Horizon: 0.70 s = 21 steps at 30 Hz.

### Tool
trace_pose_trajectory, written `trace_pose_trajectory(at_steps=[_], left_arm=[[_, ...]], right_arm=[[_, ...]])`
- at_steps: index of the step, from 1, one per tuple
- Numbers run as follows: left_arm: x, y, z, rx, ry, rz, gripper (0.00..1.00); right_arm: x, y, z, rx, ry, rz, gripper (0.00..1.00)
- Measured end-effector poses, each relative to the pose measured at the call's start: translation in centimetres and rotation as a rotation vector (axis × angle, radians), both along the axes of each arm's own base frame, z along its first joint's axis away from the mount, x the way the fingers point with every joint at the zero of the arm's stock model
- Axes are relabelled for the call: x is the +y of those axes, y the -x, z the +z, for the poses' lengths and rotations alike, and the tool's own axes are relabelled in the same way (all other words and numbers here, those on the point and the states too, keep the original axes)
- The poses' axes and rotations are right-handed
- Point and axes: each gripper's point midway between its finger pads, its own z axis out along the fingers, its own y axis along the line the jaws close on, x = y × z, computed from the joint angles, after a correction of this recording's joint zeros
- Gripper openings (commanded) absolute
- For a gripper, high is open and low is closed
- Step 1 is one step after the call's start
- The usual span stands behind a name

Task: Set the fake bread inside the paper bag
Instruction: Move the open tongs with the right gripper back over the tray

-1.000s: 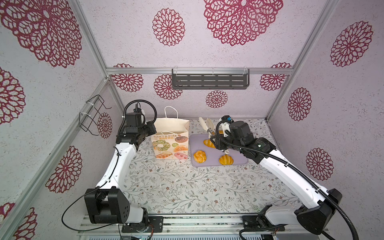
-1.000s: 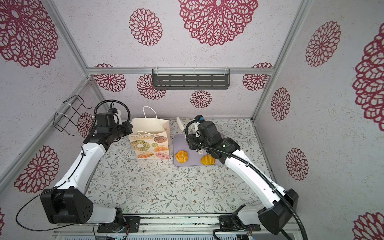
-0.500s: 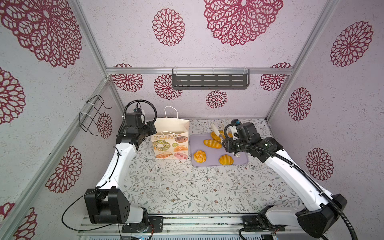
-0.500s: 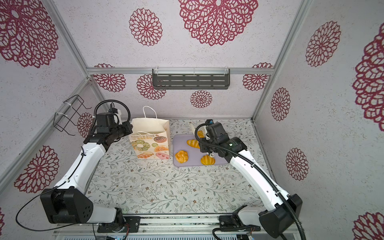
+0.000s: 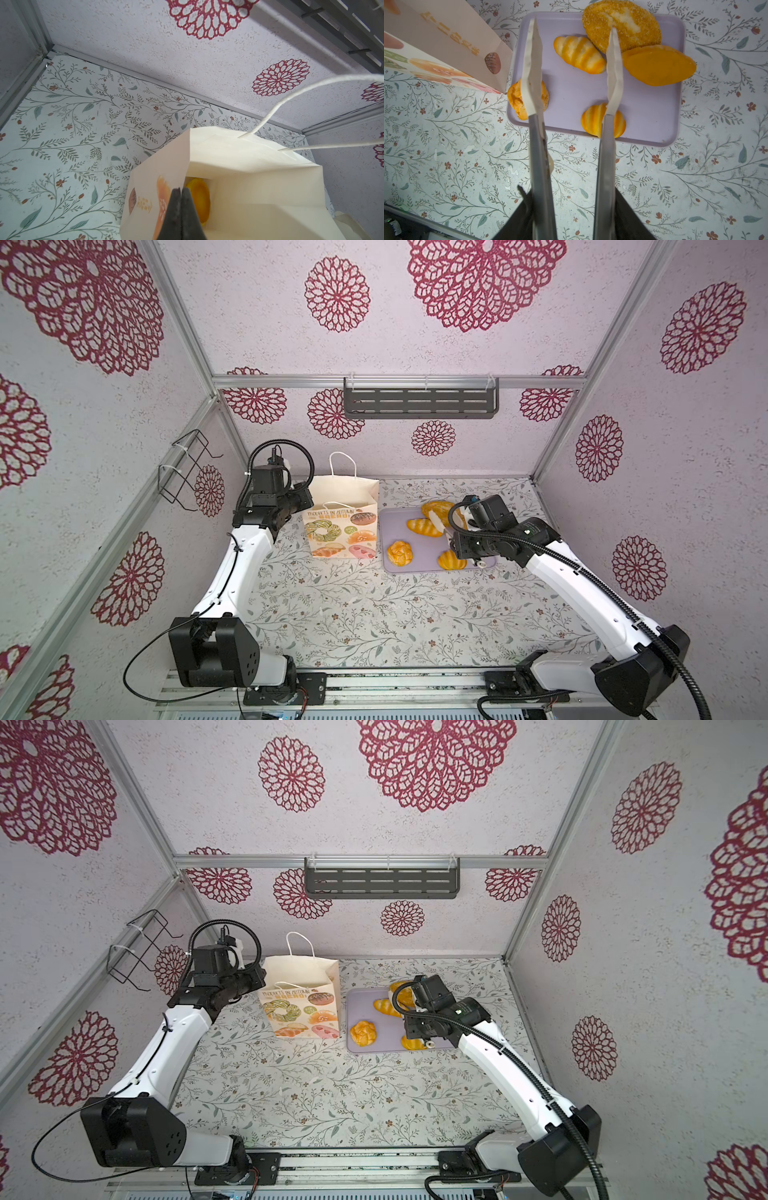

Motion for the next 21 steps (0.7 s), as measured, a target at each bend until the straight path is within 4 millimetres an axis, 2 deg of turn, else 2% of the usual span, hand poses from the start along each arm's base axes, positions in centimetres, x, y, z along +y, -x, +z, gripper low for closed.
trace_pose_trajectory(at_steps=[21], left_arm=[[-0.1, 0.0, 0.0, 0.000, -0.001, -0.002, 0.00]], right_arm=[[-1.4, 2.2, -3.7, 0.129, 0.059, -0.027, 0.54]])
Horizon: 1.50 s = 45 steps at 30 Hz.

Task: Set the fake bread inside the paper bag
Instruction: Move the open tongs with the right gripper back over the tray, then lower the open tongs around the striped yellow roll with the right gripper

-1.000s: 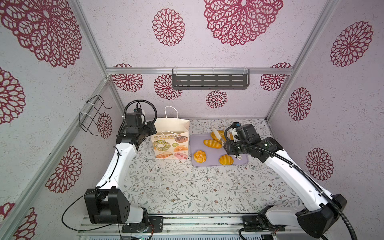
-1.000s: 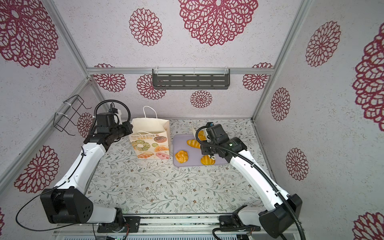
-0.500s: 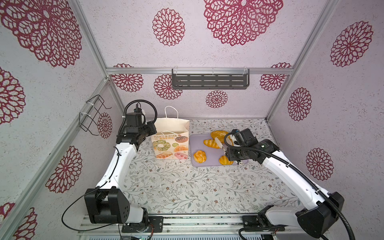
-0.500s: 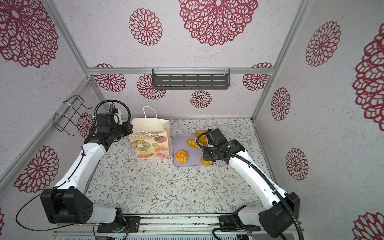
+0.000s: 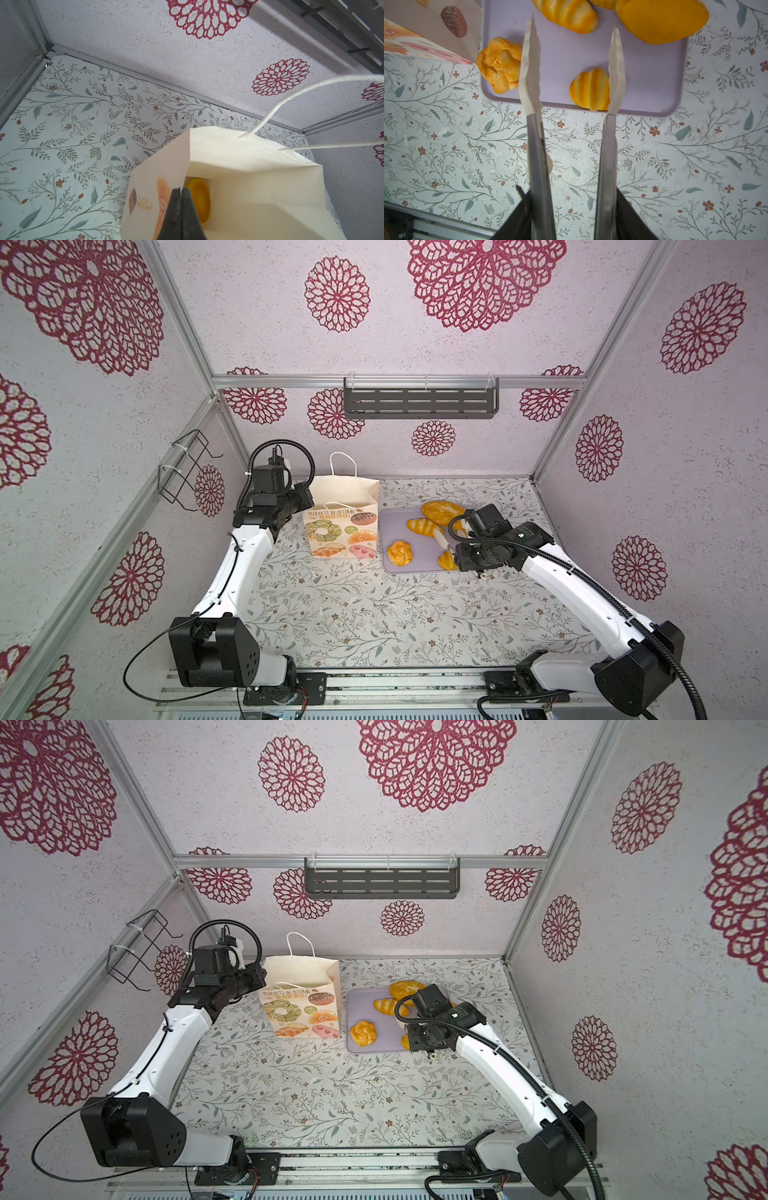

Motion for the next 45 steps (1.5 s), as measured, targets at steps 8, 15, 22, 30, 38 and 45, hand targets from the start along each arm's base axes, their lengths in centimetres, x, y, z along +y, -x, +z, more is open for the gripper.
trace_pose_trajectory(at_steps=[8, 15, 22, 30, 38, 45], left_arm=[[0.0, 0.0, 0.0, 0.000, 0.000, -0.001, 0.00], [-0.1, 0.0, 0.0, 0.000, 0.000, -0.002, 0.00], [-0.1, 0.0, 0.0, 0.001, 0.000, -0.002, 0.00], [-0.2, 0.0, 0.0, 0.000, 0.000, -0.005, 0.00], [-0.2, 0.0, 0.0, 0.000, 0.000, -0.005, 0.00], [-0.2, 0.0, 0.0, 0.000, 0.000, -0.005, 0.00]], right_arm=[[-0.3, 0.4, -0.4, 0.019, 0.010, -0.005, 0.57], [-0.7, 1.0, -1.5, 0.050, 0.030, -0.006, 0.58], [-1.0, 1.3, -1.6, 0.065, 0.042, -0.008, 0.60], [-1.3, 1.6, -2.3, 0.082, 0.055, -0.013, 0.60], [-2.0, 1.7, -3.4, 0.104, 0.082, -0.025, 0.61], [-2.4, 2.0, -4.6, 0.136, 0.102, -0.032, 0.62]])
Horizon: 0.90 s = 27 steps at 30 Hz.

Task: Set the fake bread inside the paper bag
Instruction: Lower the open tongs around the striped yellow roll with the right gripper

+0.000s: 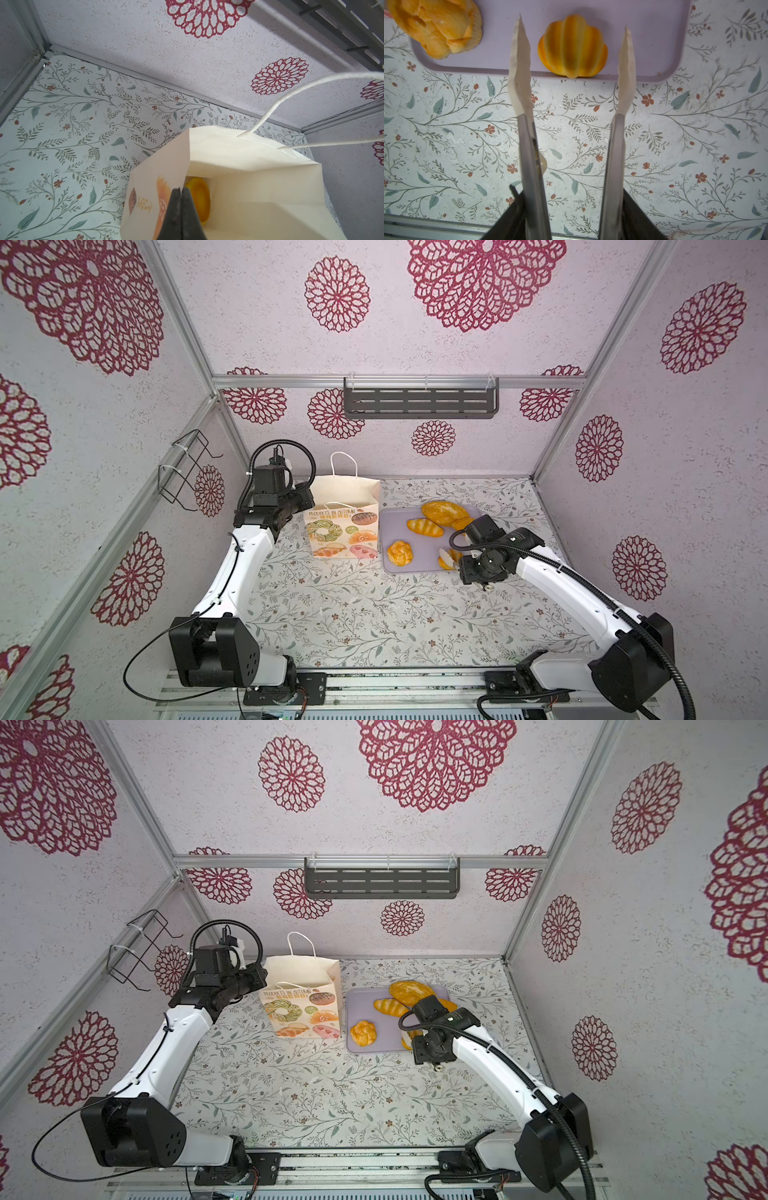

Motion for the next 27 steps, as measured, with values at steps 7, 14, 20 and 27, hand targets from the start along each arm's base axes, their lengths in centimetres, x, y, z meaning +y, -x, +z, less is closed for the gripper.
trace_pose_trajectory(at_steps=[7, 14, 20, 27], left_arm=[[0.0, 0.0, 0.0, 0.000, 0.000, 0.000, 0.00], [0.0, 0.0, 0.0, 0.000, 0.000, -0.001, 0.00], [-0.1, 0.0, 0.0, 0.000, 0.000, -0.001, 0.00], [0.0, 0.0, 0.0, 0.000, -0.002, 0.000, 0.00]], right_arm=[[0.0, -0.1, -0.4, 0.002, 0.001, -0.004, 0.62], [0.1, -0.3, -1.0, 0.008, 0.000, -0.002, 0.62], [0.3, -0.4, -1.3, 0.017, -0.008, 0.004, 0.62], [0.4, -0.2, -2.0, 0.035, -0.007, 0.006, 0.62]])
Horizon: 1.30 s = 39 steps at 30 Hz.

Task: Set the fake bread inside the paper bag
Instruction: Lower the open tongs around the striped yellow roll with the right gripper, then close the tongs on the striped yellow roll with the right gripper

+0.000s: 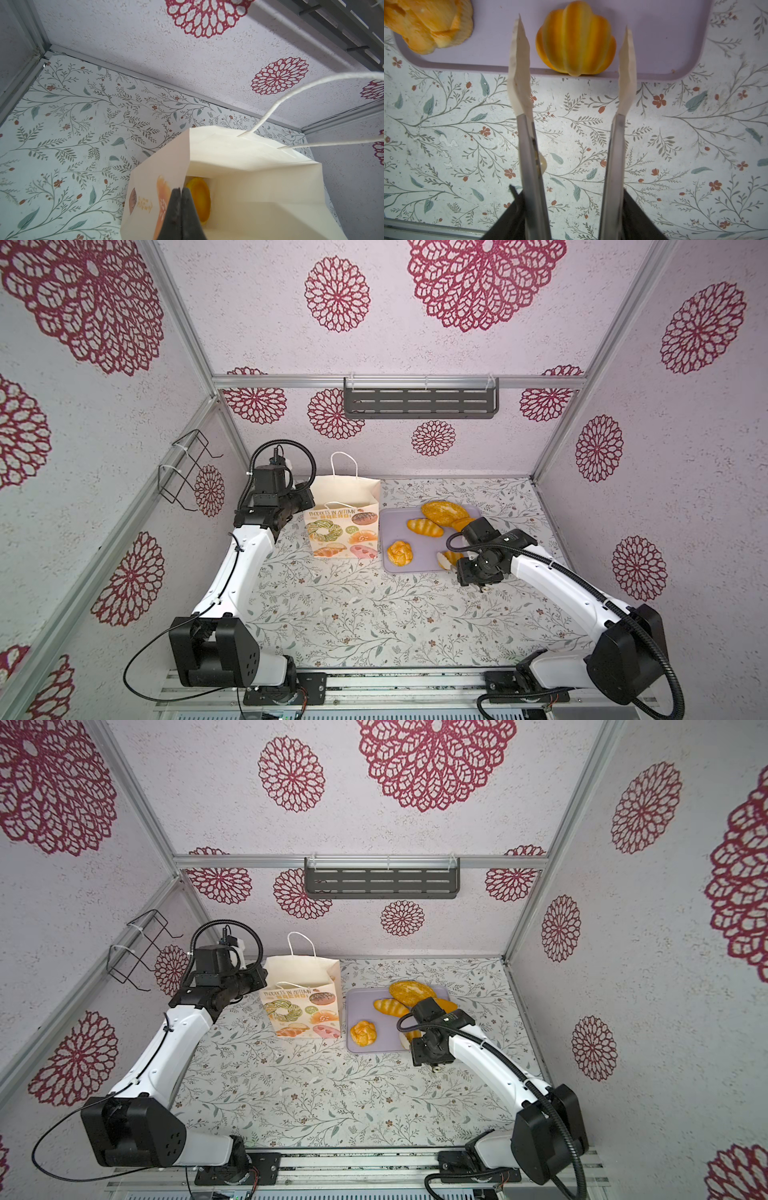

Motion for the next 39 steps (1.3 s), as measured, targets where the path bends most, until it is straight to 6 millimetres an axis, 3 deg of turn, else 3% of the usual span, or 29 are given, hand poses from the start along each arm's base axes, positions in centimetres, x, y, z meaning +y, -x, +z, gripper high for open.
trace_pose_trajectory(at_steps=[11, 26, 39], left_arm=[[0.1, 0.0, 0.0, 0.000, -0.002, 0.004, 0.00], [0.1, 0.0, 0.0, 0.001, -0.007, 0.009, 0.00], [-0.3, 0.0, -0.2, 0.004, -0.009, 0.001, 0.00]], right_arm=[[0.1, -0.1, -0.7, 0.006, 0.003, 0.001, 0.57], [0.6, -0.5, -0.7, -0.003, -0.027, 0.009, 0.31], [1.0, -1.1, 0.1, -0.050, -0.063, 0.002, 0.29]])
